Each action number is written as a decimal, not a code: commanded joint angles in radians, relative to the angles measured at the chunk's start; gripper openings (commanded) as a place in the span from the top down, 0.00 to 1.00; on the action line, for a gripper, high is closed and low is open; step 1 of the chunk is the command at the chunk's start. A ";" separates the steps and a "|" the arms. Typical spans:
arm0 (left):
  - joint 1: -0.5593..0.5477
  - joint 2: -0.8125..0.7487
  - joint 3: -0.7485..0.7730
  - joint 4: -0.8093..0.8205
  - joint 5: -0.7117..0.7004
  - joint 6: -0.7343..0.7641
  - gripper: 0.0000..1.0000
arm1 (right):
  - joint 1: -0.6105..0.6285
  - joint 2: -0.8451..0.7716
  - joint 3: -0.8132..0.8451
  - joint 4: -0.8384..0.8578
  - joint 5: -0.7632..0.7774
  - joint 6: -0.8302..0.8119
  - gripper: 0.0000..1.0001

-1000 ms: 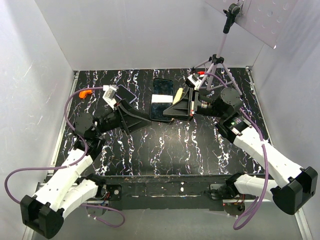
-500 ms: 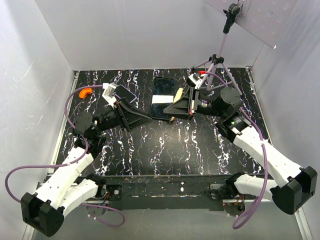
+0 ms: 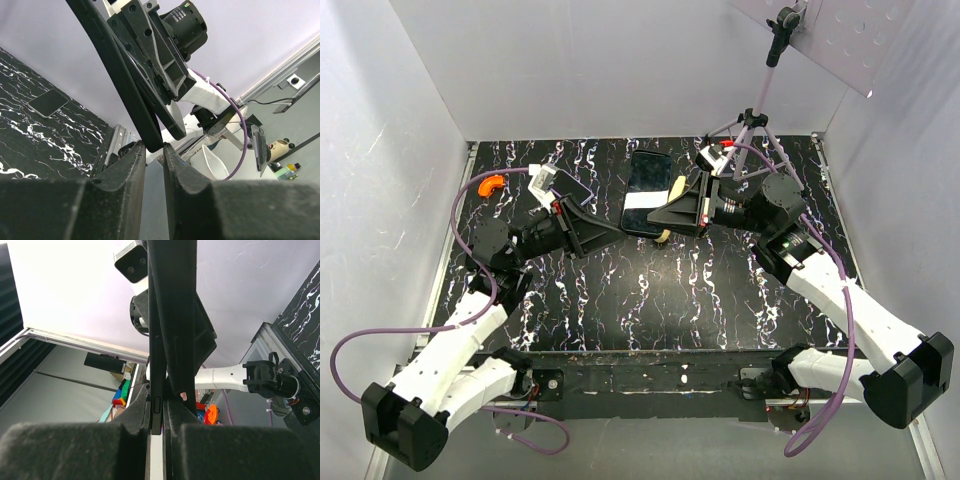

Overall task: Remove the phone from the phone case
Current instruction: Remove the phone case from the phone, then place the phone case on the phone case, then place the phone at the center of the board, then pick up the phone at the center of the board.

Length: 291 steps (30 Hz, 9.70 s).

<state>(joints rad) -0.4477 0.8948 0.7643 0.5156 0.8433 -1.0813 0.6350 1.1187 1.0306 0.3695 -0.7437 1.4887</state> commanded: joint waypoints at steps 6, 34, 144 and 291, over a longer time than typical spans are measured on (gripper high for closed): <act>0.001 0.035 0.044 0.006 -0.102 -0.040 0.71 | 0.034 -0.011 0.013 0.131 -0.037 0.001 0.99; 0.174 0.161 0.258 -0.925 -0.771 0.086 1.00 | 0.141 -0.114 -0.055 -0.394 0.023 -0.389 0.99; 0.314 0.107 0.055 -0.911 -0.659 0.316 0.02 | -1.354 -0.108 -0.633 -0.624 0.376 -0.656 0.77; 0.035 0.070 -0.169 -0.611 -0.573 -0.489 1.00 | 0.446 0.170 -0.018 -0.349 1.109 -0.875 0.28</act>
<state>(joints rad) -0.3695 0.9928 0.5732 -0.0612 0.3256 -1.4345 1.0477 1.2270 0.9314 -0.0731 0.2016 0.6559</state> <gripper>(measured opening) 0.686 0.772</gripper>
